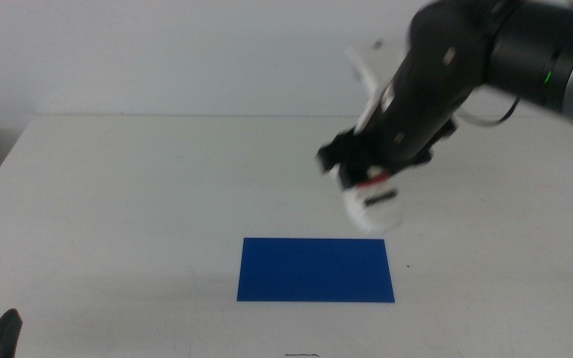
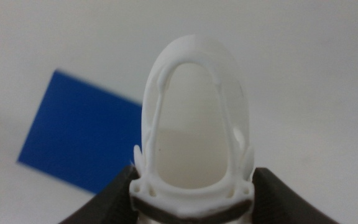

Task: Use one arm to grab the shoe from the table and place it on the mat.

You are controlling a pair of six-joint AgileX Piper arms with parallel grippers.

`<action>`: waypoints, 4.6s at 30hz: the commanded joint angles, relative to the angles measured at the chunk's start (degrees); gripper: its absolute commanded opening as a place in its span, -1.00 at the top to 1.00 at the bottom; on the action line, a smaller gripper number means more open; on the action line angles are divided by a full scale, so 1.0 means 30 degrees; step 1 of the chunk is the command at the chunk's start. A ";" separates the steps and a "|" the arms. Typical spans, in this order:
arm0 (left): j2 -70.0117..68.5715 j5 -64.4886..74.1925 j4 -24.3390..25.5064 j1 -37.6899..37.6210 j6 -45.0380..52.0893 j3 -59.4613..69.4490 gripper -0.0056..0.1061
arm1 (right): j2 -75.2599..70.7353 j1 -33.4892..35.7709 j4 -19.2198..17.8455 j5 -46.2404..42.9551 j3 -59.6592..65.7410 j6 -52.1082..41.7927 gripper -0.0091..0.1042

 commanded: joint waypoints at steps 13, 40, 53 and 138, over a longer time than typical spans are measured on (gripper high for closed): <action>-0.0360 -0.1575 -0.0164 -0.0049 -0.0282 -0.0064 -0.78 | 0.0508 0.2519 -0.1533 -0.2114 0.1114 0.3853 0.86; -0.0360 -0.1575 -0.0164 -0.0049 -0.0282 -0.0064 -0.78 | 0.1172 0.2537 -0.3788 -0.1104 0.1114 3.5848 0.86; -0.0360 -0.1575 -0.0164 -0.0049 -0.0282 -0.0064 -0.78 | 0.1560 0.2537 -0.2261 0.2282 0.0915 3.6109 0.86; -0.0360 -0.1575 -0.0164 -0.0049 -0.0282 -0.0064 -0.78 | -1.1781 -0.3805 0.1620 -0.6682 0.7075 -0.3515 -0.82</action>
